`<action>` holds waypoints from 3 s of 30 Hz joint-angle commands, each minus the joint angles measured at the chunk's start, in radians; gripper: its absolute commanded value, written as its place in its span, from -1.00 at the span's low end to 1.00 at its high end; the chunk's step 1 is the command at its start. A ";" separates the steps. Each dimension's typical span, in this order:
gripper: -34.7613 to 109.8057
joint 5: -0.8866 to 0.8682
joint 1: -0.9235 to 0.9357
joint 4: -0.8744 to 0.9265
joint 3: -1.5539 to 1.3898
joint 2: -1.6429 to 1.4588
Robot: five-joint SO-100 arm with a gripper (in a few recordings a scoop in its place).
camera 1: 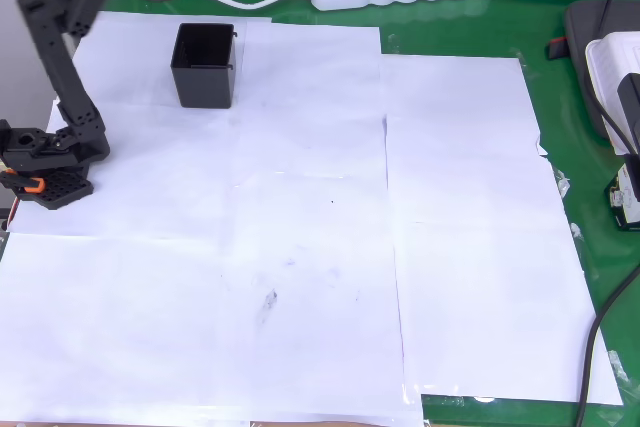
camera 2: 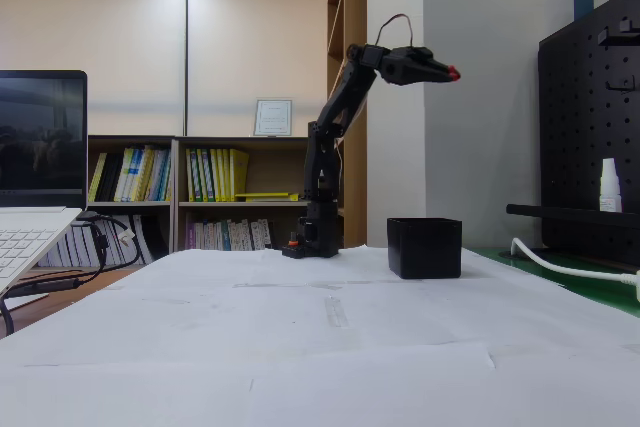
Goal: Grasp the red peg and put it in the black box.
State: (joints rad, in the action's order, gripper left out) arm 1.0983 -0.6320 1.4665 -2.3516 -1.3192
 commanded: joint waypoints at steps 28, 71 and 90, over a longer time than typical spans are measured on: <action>-0.52 -0.230 -0.110 0.342 0.347 -0.250; -0.13 -0.276 -0.100 0.311 0.339 -0.393; -0.16 -0.072 0.020 0.282 0.380 -0.100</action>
State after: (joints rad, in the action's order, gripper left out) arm 0.9649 -0.6274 1.7610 -1.9604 -1.5877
